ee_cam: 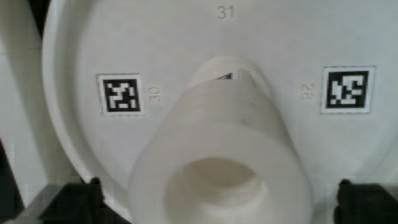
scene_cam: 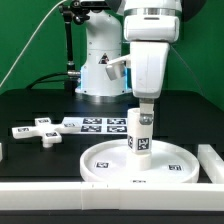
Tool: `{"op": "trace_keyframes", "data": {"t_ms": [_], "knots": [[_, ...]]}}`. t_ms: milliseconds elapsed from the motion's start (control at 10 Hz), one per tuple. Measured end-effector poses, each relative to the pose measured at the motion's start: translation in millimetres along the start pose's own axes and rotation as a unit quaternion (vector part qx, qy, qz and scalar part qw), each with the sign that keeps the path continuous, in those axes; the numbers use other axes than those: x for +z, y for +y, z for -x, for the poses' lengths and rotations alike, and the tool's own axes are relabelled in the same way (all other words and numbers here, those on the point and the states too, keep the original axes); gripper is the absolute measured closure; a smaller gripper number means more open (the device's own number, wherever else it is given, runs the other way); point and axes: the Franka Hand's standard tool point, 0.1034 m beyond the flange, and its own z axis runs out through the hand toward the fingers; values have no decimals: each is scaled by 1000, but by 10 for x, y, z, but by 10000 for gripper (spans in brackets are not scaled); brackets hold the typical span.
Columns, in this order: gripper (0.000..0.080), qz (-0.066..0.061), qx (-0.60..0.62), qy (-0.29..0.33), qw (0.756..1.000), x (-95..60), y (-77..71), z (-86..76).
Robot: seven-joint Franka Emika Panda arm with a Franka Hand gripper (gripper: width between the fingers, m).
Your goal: Assemble round table
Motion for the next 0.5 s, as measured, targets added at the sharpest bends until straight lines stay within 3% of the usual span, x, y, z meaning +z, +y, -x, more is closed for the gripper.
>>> {"op": "trace_keyframes", "data": {"t_ms": [500], "knots": [[150,0,-148,-12,989,23,28,77]]}}
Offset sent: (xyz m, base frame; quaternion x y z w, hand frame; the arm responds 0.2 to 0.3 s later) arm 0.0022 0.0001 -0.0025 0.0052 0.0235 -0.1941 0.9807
